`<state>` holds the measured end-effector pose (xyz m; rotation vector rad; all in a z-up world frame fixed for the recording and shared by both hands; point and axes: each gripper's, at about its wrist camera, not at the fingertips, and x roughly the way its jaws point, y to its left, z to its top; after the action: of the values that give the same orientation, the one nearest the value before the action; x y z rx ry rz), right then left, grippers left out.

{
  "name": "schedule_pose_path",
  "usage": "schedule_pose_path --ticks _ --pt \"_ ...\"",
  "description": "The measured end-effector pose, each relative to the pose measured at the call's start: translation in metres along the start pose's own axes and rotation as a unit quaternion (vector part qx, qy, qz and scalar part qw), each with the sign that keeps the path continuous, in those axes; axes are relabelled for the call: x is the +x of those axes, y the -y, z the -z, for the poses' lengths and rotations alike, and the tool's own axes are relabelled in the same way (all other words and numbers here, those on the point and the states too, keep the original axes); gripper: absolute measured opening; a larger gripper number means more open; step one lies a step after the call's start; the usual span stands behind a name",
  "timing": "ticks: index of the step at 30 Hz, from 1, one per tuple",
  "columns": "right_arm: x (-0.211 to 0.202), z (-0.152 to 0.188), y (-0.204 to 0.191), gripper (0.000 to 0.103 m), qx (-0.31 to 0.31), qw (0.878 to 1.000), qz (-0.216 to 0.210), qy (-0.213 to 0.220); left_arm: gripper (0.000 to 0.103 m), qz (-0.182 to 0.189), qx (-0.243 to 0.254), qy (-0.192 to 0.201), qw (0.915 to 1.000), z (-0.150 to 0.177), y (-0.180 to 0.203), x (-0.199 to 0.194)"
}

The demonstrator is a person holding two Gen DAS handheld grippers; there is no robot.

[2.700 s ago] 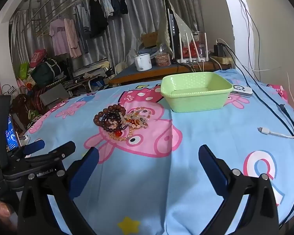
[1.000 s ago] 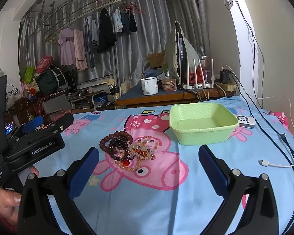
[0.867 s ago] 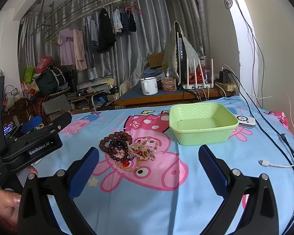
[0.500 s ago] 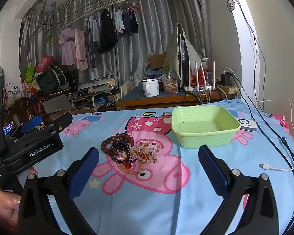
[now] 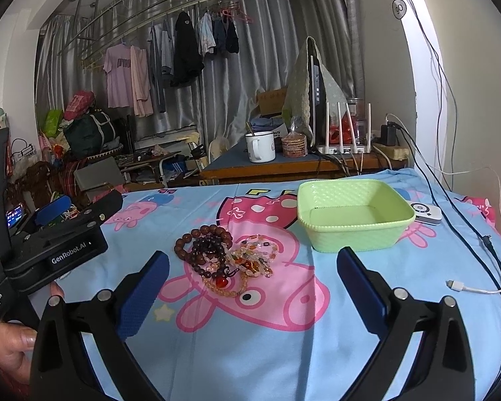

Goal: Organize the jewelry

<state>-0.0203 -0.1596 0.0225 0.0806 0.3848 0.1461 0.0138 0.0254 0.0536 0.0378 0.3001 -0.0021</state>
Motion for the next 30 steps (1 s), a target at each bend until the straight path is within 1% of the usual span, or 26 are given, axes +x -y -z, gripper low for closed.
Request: schedule_pose_path --ticks 3,6,8,9,11,12,13,14,15,17,18,20,23,26,27,29,30 --pt "0.003 0.0 0.0 0.069 -0.002 1.0 -0.002 -0.003 0.097 -0.002 -0.005 -0.004 1.0 0.001 -0.004 0.004" --pt "0.007 0.001 0.0 0.061 -0.005 1.0 -0.007 -0.01 0.097 -0.003 -0.007 -0.007 1.0 0.001 -0.007 0.008" --pt "0.013 0.003 0.001 0.051 -0.006 1.0 -0.014 -0.02 0.097 -0.002 -0.007 -0.01 0.9999 0.002 -0.009 0.011" --pt "0.016 0.003 0.002 0.049 -0.006 1.0 -0.017 -0.025 0.097 -0.001 -0.008 -0.013 0.9999 0.002 -0.011 0.013" --pt "0.022 0.005 0.004 0.04 -0.007 0.999 -0.023 -0.037 0.097 0.002 -0.012 -0.021 0.9997 0.003 -0.014 0.018" --pt "0.026 0.006 0.005 0.038 -0.007 0.999 -0.026 -0.043 0.097 0.003 -0.013 -0.025 0.9996 0.004 -0.015 0.02" --pt "0.031 0.007 0.006 0.033 -0.007 0.998 -0.03 -0.053 0.096 0.006 -0.014 -0.03 0.9994 0.005 -0.015 0.023" --pt "0.036 0.008 0.008 0.028 -0.007 0.997 -0.035 -0.063 0.091 0.009 -0.013 -0.034 0.9993 0.006 -0.015 0.025" --pt "0.044 0.008 0.01 0.025 -0.005 0.996 -0.041 -0.075 0.09 0.015 -0.011 -0.041 0.999 0.007 -0.014 0.029" --pt "0.058 0.007 0.016 0.014 0.002 0.994 -0.05 -0.098 0.09 0.021 -0.007 -0.051 0.9985 0.01 -0.013 0.034" --pt "0.066 0.005 0.018 0.013 0.004 0.993 -0.053 -0.109 0.09 0.023 -0.006 -0.054 0.9982 0.011 -0.012 0.036" --pt "0.084 0.0 0.022 0.006 -0.001 0.99 -0.058 -0.128 0.09 0.031 -0.003 -0.058 0.9978 0.013 -0.01 0.04" --pt "0.109 -0.006 0.02 0.0 -0.022 0.985 -0.068 -0.154 0.09 0.038 0.008 -0.062 0.9973 0.015 -0.006 0.045" --pt "0.136 -0.01 0.016 0.0 -0.035 0.978 -0.082 -0.188 0.09 0.041 0.017 -0.066 0.9968 0.017 -0.004 0.05" --pt "0.145 -0.01 0.015 0.0 -0.035 0.975 -0.089 -0.202 0.086 0.044 0.018 -0.069 0.9965 0.018 -0.004 0.052" --pt "0.157 -0.008 0.014 0.0 -0.036 0.968 -0.102 -0.224 0.081 0.052 0.02 -0.078 0.9954 0.018 -0.004 0.057" --pt "0.161 -0.009 0.014 0.0 -0.037 0.968 -0.1 -0.229 0.075 0.055 0.022 -0.081 0.995 0.019 -0.003 0.058"
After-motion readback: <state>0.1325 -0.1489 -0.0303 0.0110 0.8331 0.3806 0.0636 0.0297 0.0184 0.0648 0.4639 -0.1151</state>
